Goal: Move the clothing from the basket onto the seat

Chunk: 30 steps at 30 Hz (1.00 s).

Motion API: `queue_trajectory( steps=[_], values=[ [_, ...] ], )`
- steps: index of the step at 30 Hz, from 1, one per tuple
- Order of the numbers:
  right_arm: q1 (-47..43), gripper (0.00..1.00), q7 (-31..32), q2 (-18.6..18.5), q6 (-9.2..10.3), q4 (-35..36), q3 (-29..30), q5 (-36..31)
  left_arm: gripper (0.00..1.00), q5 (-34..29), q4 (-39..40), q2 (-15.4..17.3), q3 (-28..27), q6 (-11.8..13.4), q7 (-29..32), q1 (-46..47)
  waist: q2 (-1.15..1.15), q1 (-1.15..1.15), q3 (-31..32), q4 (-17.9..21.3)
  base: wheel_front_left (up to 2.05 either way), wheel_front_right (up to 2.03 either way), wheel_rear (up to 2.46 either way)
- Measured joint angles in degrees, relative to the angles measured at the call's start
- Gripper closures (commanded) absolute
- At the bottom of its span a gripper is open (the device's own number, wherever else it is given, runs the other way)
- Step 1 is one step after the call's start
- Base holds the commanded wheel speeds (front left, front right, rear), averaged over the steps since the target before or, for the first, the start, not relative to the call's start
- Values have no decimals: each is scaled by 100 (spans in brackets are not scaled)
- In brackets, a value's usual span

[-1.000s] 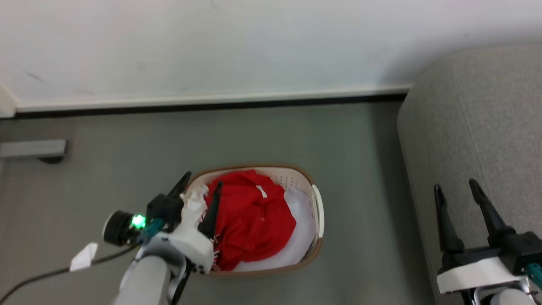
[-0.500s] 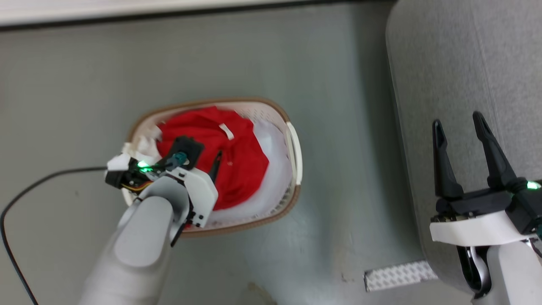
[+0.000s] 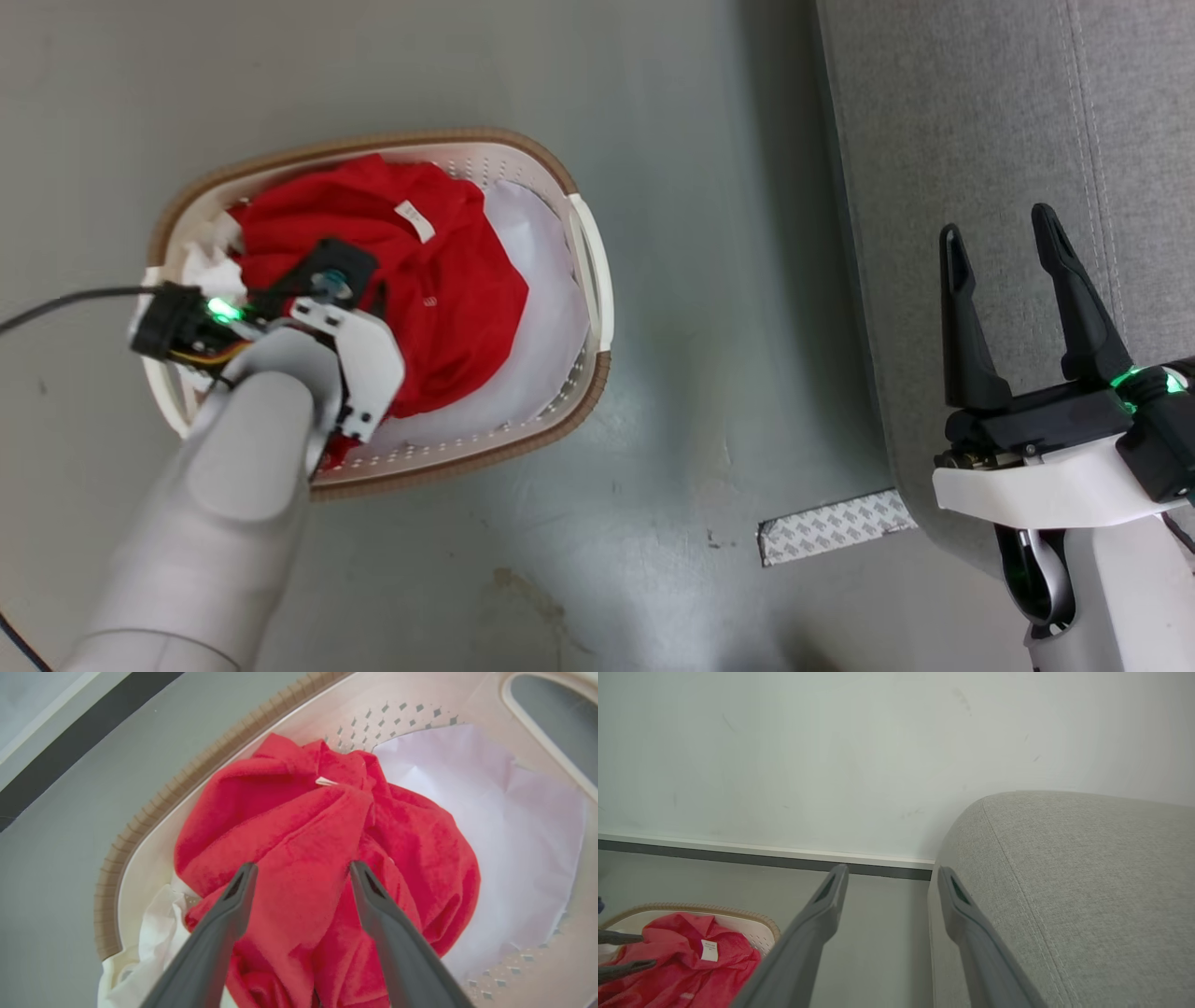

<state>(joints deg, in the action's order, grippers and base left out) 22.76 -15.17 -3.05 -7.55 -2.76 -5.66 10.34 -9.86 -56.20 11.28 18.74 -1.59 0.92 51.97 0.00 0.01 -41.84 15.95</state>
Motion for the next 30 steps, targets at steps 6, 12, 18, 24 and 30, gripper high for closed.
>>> queue_trajectory(
  steps=[6, 12, 18, 24, 30],
  values=[
    [48, 0, 0, 3, 0, 22, -140, 185, 0, -44, -192, 122, 64, 2, 83, 231, 0, 0, -217, 82, 0, 0, 0],
    [88, 0, 0, 3, 0, 62, -215, 304, 0, -56, -277, 266, 149, 45, 137, 427, 0, -1, -440, 157, 0, 0, 0],
    [181, 0, 0, 4, 0, 88, -280, 393, 42, -83, -383, 399, 230, 57, 185, 595, 0, -1, -680, 263, 0, 0, 0],
    [168, 0, 0, 4, 0, 20, -247, 420, 100, 27, -438, 334, 209, 115, -31, 608, 0, -1, -601, 270, 0, 0, 0],
    [-26, 0, 0, 9, 0, -156, -73, 331, 100, 352, -241, 62, 100, 162, -620, 274, 0, -1, -160, 89, 0, 0, 0]
  ],
)
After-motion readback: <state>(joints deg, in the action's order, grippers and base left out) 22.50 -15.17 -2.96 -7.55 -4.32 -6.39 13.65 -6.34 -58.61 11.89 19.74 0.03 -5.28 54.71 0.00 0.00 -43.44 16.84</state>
